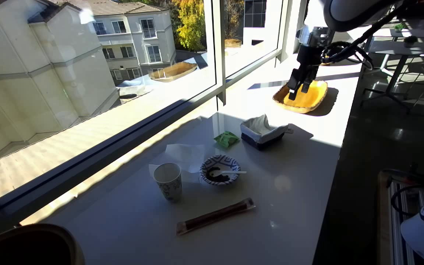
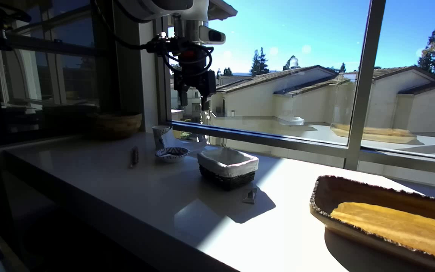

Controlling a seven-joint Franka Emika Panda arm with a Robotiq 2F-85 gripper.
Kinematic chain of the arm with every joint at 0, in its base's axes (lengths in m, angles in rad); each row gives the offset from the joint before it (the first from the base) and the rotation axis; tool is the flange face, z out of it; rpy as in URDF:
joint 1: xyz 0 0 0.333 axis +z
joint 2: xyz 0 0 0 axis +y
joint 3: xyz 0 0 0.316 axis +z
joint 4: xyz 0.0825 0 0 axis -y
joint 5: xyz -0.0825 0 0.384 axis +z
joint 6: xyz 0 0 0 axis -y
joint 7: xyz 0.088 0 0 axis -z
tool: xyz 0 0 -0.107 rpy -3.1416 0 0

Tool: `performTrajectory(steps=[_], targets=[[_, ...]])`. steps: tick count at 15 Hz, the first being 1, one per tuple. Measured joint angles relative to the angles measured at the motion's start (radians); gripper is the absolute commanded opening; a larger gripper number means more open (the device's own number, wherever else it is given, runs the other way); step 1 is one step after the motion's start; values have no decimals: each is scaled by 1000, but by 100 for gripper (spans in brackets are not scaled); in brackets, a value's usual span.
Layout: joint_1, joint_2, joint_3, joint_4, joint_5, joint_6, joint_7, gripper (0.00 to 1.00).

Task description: Move the box to the right

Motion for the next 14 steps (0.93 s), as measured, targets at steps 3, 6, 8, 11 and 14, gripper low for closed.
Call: performTrajectory(steps=[3,6,8,11,14], targets=[[-20,89,-24,18,1,101,-14,100],[-39,169,-61,41,37,168,-72,100],[-48,216,-83,61,86,171,-132,100],[-64,279,-105,90,155,171,-219,100],[-91,334,-114,117,200,193,-276,100]])
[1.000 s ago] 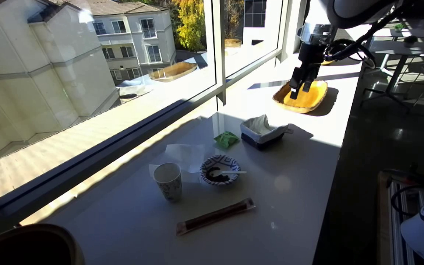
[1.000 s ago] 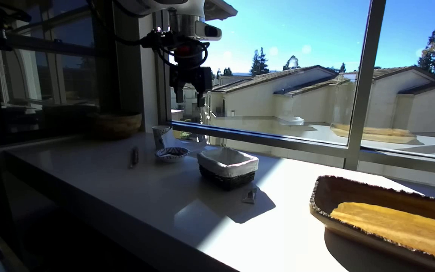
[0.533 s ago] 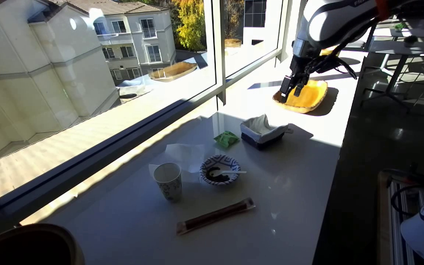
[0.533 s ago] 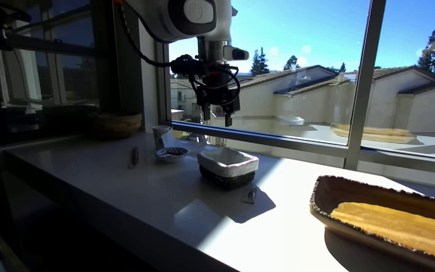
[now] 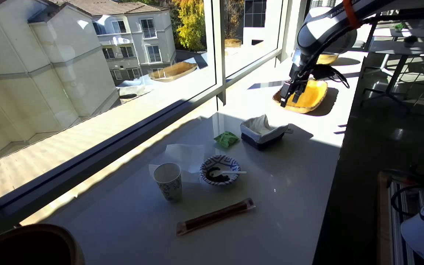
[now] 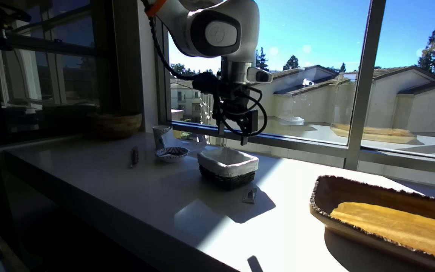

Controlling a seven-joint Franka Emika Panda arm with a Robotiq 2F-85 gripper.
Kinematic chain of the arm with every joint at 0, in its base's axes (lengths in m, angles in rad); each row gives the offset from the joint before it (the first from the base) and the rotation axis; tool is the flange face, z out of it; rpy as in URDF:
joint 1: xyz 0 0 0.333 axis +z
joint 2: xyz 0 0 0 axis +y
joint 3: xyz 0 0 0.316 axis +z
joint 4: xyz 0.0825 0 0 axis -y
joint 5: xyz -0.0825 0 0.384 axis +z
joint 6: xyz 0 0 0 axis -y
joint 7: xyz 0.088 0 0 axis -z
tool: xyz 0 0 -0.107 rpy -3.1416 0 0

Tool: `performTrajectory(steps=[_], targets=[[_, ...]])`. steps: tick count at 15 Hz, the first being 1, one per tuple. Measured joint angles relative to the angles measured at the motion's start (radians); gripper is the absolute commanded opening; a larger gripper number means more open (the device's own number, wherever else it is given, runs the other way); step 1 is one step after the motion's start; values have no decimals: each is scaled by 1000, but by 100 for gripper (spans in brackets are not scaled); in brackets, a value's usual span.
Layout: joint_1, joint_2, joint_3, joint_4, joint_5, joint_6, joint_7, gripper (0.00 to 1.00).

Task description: Move the box to the right

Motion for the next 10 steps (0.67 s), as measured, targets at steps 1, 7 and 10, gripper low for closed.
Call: performTrajectory(steps=[1,7,10], targets=[[-9,18,0,7,10,15,-16,100],[-36,132,11,50,74,94,-74,94],[-49,189,35,71,128,130,-97,84]])
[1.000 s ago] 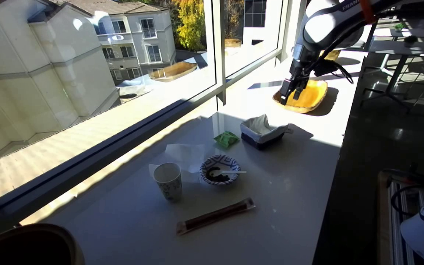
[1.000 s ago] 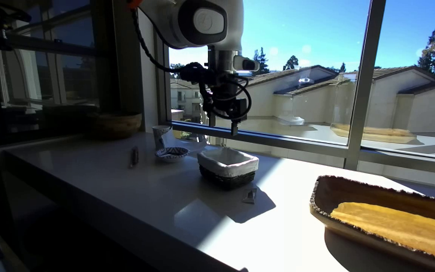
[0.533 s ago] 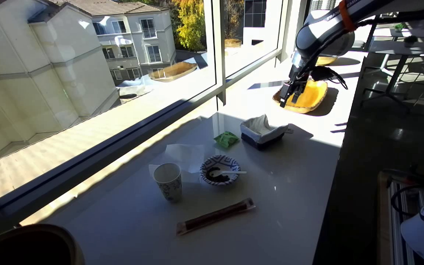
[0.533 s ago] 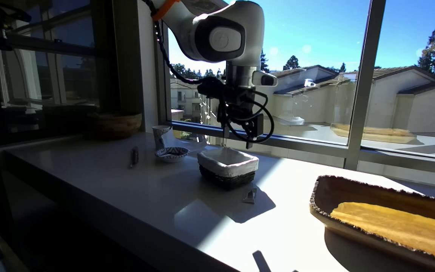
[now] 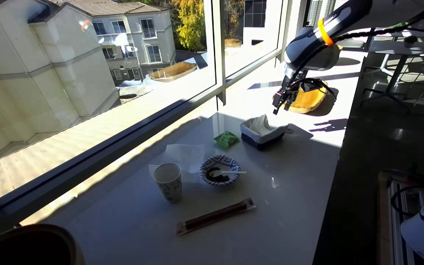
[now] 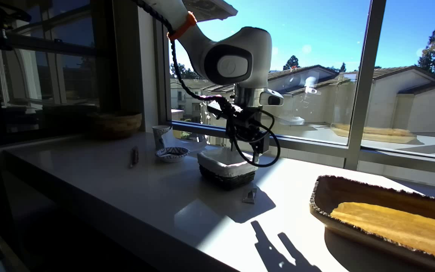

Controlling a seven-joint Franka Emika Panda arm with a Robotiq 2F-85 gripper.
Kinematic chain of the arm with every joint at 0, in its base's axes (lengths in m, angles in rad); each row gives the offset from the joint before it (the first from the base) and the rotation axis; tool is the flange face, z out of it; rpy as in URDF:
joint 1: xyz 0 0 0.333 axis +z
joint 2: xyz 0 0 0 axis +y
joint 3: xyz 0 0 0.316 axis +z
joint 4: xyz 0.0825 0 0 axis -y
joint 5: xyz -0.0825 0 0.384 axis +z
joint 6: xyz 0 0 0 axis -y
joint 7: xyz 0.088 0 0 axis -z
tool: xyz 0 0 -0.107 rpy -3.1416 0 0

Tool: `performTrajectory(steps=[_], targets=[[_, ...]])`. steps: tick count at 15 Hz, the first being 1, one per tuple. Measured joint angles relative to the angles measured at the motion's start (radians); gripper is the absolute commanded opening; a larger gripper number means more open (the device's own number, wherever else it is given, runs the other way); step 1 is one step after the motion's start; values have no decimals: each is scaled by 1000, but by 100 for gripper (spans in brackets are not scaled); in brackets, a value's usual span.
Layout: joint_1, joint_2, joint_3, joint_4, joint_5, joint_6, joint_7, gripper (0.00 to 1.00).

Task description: Move the box to the right

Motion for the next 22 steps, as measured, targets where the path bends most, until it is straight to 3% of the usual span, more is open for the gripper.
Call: performTrajectory(steps=[2,4,10,18,22], targets=[[-12,35,23,15,33,18,-5,75],[-24,65,43,29,59,26,-6,47],[-52,103,81,48,73,28,-6,2],[-70,43,81,37,83,16,9,4],[-82,-77,50,48,114,-67,138,4]])
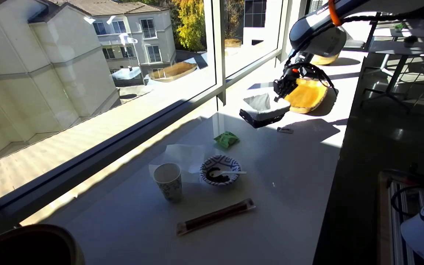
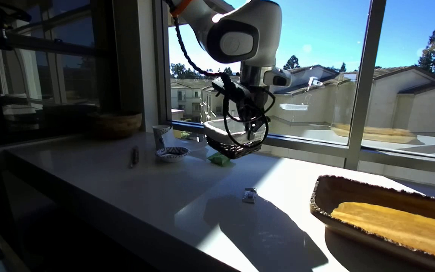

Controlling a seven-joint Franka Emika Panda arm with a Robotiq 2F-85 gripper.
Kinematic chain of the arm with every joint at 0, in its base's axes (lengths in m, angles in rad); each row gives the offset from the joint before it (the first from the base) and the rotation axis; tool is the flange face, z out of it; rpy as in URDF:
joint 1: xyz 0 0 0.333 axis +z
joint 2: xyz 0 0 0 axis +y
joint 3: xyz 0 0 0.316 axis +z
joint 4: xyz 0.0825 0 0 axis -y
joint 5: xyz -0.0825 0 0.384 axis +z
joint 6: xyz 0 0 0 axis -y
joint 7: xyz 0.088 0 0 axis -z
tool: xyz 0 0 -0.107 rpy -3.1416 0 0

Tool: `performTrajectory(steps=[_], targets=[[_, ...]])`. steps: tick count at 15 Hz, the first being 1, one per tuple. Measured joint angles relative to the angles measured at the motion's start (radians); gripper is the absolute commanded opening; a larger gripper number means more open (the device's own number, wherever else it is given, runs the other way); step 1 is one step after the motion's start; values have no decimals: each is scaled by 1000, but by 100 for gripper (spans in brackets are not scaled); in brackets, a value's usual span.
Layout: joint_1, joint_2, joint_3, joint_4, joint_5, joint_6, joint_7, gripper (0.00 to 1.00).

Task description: Move the box to the right

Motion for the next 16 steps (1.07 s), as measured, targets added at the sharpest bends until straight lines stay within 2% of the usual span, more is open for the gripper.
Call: performTrajectory(steps=[5,10,11,16], targets=[[-36,-113,-109,96,0,-131,175,4],[-90,-100,-210,214,19,-182,314,4],[-101,-87,-225,232,33,-182,339,17],[-102,-78,-225,240,33,-182,334,17]])
